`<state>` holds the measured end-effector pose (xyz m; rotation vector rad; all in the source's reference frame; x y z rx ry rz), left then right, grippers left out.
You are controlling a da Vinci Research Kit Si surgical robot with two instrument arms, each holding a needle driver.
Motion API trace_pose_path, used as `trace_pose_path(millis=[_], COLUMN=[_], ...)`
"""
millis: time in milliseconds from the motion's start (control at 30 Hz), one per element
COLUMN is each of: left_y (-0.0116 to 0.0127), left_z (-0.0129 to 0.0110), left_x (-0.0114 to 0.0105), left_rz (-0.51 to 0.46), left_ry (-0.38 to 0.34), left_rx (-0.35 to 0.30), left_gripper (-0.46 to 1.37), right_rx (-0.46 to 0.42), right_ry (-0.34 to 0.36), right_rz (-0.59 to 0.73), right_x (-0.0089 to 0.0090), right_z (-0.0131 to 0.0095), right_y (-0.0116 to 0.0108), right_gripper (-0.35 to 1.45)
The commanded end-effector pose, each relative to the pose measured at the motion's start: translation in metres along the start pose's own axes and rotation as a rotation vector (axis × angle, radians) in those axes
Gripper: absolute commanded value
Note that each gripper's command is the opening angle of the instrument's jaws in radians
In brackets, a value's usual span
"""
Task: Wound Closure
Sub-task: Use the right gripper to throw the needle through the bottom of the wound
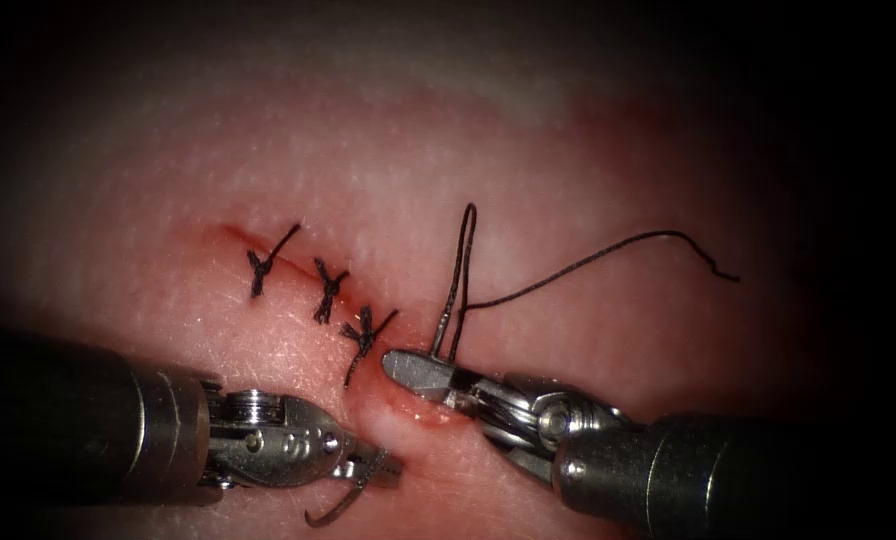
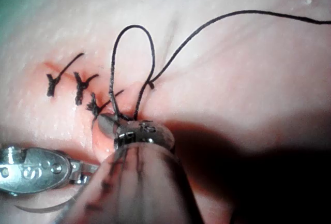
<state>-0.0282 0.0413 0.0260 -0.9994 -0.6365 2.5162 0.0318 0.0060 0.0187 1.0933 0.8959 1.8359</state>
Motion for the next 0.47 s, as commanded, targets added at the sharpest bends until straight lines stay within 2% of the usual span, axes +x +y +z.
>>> trace_pose_path(millis=[33, 467], left_y=[0.0000, 0.0000], left_z=[0.0000, 0.0000], left_x=[0.0000, 0.0000], left_rz=[0.000, 0.000], left_ry=[0.000, 0.000], left_rx=[-0.004, -0.003], left_gripper=[-0.35, -0.35], right_rx=[-0.001, 0.002], right_ry=[-0.001, -0.007], right_rz=[-0.003, -0.025], right_x=[-0.0001, 0.0000], right_z=[0.0000, 0.0006], right_y=[0.0000, -0.0001], right_gripper=[-0.35, -0.35])
